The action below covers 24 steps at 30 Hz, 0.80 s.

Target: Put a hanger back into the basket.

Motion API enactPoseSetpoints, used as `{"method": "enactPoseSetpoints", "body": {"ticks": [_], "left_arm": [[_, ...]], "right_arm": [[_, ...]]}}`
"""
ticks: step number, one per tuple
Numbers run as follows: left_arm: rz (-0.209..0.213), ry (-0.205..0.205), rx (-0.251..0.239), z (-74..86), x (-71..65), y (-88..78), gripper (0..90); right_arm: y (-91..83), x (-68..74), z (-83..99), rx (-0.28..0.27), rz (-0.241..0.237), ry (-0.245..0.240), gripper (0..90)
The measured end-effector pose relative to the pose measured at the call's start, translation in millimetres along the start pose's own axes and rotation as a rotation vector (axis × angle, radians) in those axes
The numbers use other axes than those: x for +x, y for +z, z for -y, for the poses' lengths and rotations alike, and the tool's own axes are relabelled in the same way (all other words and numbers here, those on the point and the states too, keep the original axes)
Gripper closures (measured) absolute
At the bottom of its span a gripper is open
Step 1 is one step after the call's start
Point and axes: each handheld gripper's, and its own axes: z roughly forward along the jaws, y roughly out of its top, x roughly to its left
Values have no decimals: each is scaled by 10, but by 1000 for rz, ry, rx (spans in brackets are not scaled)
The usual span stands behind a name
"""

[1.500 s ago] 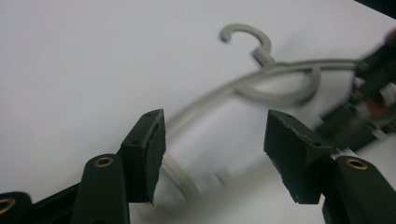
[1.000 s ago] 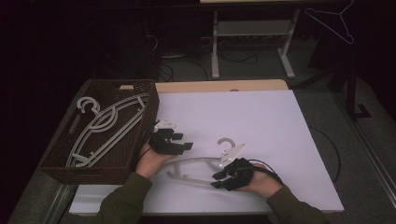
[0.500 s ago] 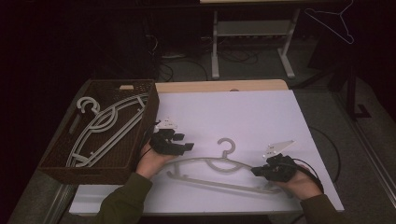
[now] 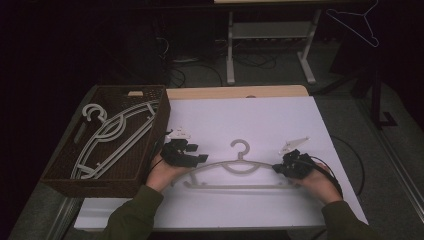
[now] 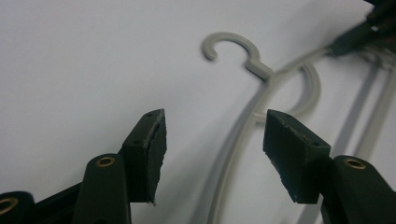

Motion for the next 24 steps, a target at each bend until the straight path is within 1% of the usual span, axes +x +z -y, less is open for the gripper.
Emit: {"method": "enactPoseSetpoints", "body": {"ticks": [1,2,3,4,5,10,11,12,13,16,17,19,21,22,23,24], "left_arm": [[0,2,4,0,2,-1,392],[0,3,4,0,3,-2,392],[1,3,4,1,4,-2,392],[3,2,3,4,4,-1,393],[2,-8,-3,8,-1,4,393],[2,-6,0,15,-2,1,393],[2,3,5,14,0,-1,392],[2,2,5,13,-4,3,392],[2,2,5,12,-5,5,392],[5,9,15,5,-5,12,392],[7,7,11,3,-9,20,392],[9,9,15,-4,-10,27,392],[13,10,12,-12,-15,43,392],[16,17,18,-15,-9,46,392],[17,8,14,-16,-16,58,392],[18,10,18,-18,-16,64,392]], "right_arm": [[21,-50,-27,-3,11,14,899],[39,-96,-44,-12,9,28,899],[44,-134,-51,-21,8,30,899],[36,-151,-51,-38,9,39,899],[6,-152,-49,-52,-2,44,899],[-190,-60,13,-105,-10,43,899],[-238,-30,52,-109,-13,42,899],[-275,-4,86,-116,-11,43,899],[-323,21,133,-133,-22,47,899],[-411,71,219,-144,-24,60,899],[-419,84,246,-158,-24,60,899],[-431,111,289,-151,-29,71,899],[-429,118,314,-145,-28,59,899],[-428,130,321,-135,-30,68,899],[-419,134,325,-140,-31,67,899],[-418,136,328,-134,-33,64,899]]}}
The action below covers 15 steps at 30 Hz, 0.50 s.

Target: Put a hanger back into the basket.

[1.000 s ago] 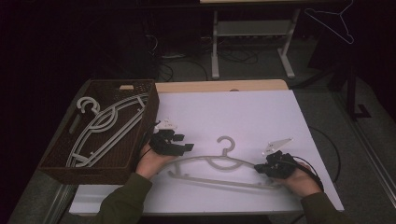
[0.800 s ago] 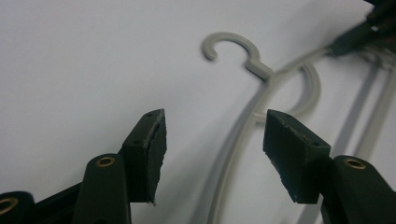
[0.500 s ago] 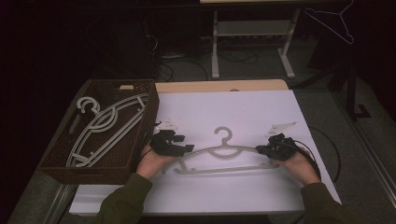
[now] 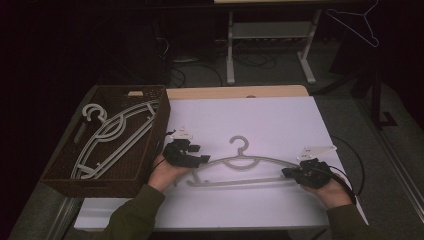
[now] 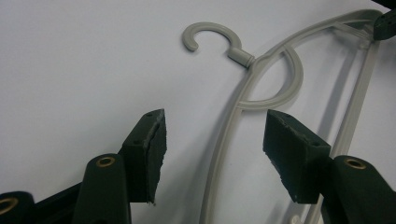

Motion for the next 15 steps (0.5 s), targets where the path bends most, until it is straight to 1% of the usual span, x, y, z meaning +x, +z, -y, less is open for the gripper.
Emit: {"method": "enactPoseSetpoints", "body": {"ticks": [2,3,5,6,7,8,9,10,11,13,15], "left_arm": [[4,4,-1,-4,-1,14,392],[5,4,-1,-7,-2,18,392],[8,8,2,-16,-4,32,392],[9,7,4,-18,-10,42,392],[12,9,6,-20,-14,52,392],[16,18,10,-23,-13,61,392],[19,11,10,-25,-25,76,392],[21,13,13,-27,-29,86,392],[27,25,20,-33,-29,102,392],[37,26,30,-36,-45,132,391],[52,38,45,-41,-53,166,391]], "right_arm": [[8,24,10,6,-5,0,899],[9,26,12,10,-2,-8,899],[24,36,20,24,1,-3,899],[35,32,30,17,-3,-8,899],[29,41,38,27,-3,0,899],[30,40,45,26,-1,-5,899],[35,45,53,23,-2,4,899],[35,47,59,31,-4,3,899],[43,48,67,30,-3,0,900],[50,57,87,42,-7,5,900],[53,62,99,38,-6,7,900]]}}
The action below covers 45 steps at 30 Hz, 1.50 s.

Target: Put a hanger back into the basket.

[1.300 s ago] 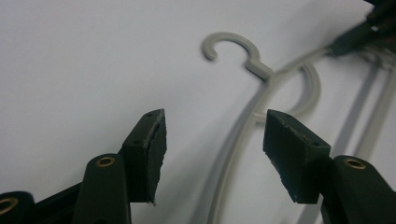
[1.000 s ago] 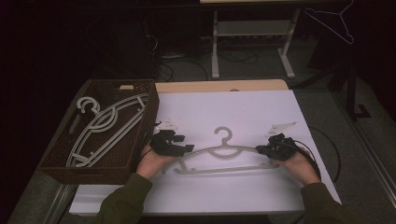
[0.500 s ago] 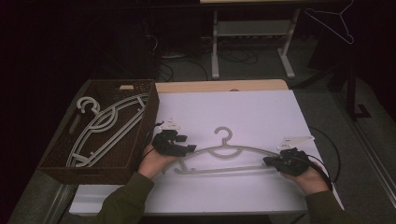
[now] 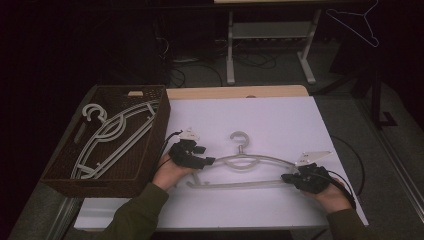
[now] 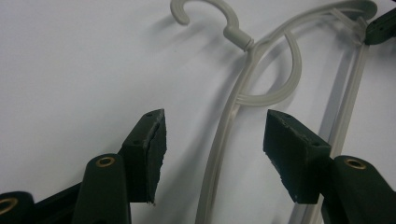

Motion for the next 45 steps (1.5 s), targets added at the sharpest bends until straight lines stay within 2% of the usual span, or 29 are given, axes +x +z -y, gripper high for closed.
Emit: {"method": "enactPoseSetpoints", "body": {"ticks": [7,9,10,13,16,17,18,19,21,23,34,41,43,45], "left_arm": [[31,39,45,-62,-47,158,403],[35,72,79,-87,-44,209,420],[34,74,84,-96,-53,241,428],[37,120,122,-122,-62,299,468],[26,139,138,-139,-91,355,517],[23,166,159,-148,-84,363,530],[24,160,152,-152,-93,382,548],[23,176,161,-162,-84,391,562],[25,180,163,-177,-94,423,594],[23,206,178,-186,-96,443,624],[37,219,180,-201,-108,458,769],[39,237,167,-207,-117,433,782],[50,238,167,-211,-118,419,787],[62,244,168,-210,-129,407,801]], "right_arm": [[-9,4,41,4,4,13,900],[-18,4,51,6,6,21,900],[-18,1,55,3,6,21,900],[-22,-1,60,1,7,25,900],[-18,-2,64,1,5,27,900],[-19,-3,65,0,4,28,900],[-17,-4,66,-2,4,31,900],[-17,-2,66,-2,3,35,900],[-21,-9,63,-3,7,27,900],[-16,-8,66,-6,5,36,900],[-22,-23,69,-8,-1,37,900],[-23,-26,71,-13,-5,42,899],[-28,-33,71,-19,-5,29,899],[-30,-16,63,-14,-7,37,885]]}}
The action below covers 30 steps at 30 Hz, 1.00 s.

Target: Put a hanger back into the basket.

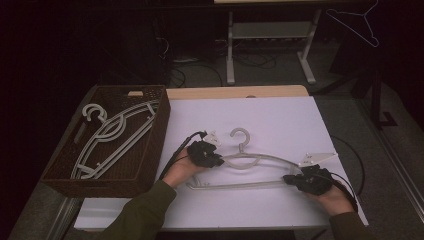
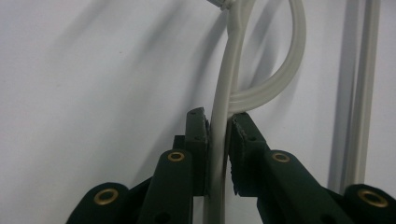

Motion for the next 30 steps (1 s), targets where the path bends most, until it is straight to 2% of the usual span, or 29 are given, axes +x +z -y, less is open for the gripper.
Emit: {"method": "enactPoseSetpoints", "body": {"ticks": [3,7,9,10,11,14,17,21,22,26,27,30], "left_arm": [[-11,-19,-19,-8,3,-45,819],[-15,-37,-38,-13,6,-125,821],[-27,-45,-42,-13,-1,-168,822],[-35,-51,-40,-10,-1,-196,822],[-42,-59,-43,-9,-1,-223,822],[-72,-98,-60,-7,-10,-315,823],[-89,-111,-76,-5,-4,-429,823],[-121,-155,-102,-11,0,-583,823],[-128,-160,-110,-15,5,-626,823],[-161,-193,-136,-52,4,-809,823],[-170,-194,-132,-62,8,-866,823],[-196,-202,-140,-86,17,-1039,824]], "right_arm": [[-3,26,-15,-9,-2,-2,824],[-42,37,-40,-58,-14,0,708],[-62,40,-57,-92,-7,-7,621],[-73,51,-67,-99,-8,5,576],[-75,49,-77,-117,2,-8,511],[-75,48,-111,-143,2,3,374],[-73,49,-142,-159,-3,5,283],[-66,42,-187,-196,-4,6,172],[-63,47,-200,-198,-7,19,147],[-40,55,-241,-222,16,8,94],[-42,50,-251,-228,22,-3,85],[-59,46,-279,-251,39,13,67]]}}
